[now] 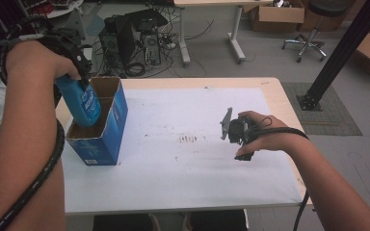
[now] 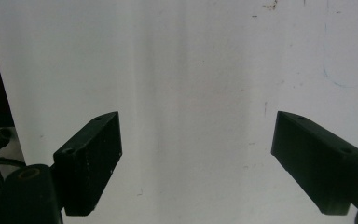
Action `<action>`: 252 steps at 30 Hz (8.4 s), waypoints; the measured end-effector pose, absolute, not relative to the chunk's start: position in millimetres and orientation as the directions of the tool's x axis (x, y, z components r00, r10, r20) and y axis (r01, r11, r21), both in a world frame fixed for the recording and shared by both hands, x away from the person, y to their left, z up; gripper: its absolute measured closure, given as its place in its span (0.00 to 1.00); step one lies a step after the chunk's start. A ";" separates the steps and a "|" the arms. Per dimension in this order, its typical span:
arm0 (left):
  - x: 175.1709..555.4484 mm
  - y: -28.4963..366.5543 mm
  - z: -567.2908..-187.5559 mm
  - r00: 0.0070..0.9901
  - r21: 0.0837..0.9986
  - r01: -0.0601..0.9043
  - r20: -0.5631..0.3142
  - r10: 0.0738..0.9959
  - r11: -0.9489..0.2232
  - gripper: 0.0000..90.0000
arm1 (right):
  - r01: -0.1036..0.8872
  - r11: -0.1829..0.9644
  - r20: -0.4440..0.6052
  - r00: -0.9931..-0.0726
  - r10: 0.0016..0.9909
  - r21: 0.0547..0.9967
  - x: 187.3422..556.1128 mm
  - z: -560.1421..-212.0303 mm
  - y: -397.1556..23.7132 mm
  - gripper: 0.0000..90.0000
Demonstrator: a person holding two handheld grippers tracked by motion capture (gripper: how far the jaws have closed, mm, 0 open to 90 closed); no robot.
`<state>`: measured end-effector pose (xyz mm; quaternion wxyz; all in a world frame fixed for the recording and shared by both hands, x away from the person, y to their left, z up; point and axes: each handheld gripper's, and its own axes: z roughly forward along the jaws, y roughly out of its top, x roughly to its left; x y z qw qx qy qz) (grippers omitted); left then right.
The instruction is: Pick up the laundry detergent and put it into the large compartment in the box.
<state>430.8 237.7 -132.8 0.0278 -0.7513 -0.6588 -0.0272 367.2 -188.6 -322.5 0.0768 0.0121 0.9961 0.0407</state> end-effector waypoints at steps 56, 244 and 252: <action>439.0 242.6 -276.6 0.150 -0.063 0.987 0.064 0.987 -0.146 0.43 | 0.008 0.996 -0.162 -0.987 0.022 0.087 363.7 -319.9 -186.6 0.18; 360.6 63.6 -215.7 1.000 0.031 0.004 -0.027 0.003 -1.000 0.00 | 0.017 0.999 -0.157 -0.987 0.024 0.042 378.6 -291.5 -172.5 0.18; 360.9 69.2 -215.0 0.999 0.040 0.016 -0.030 0.015 -0.999 0.00 | 0.008 0.999 -0.155 -0.988 0.014 0.041 380.6 -291.7 -170.6 0.18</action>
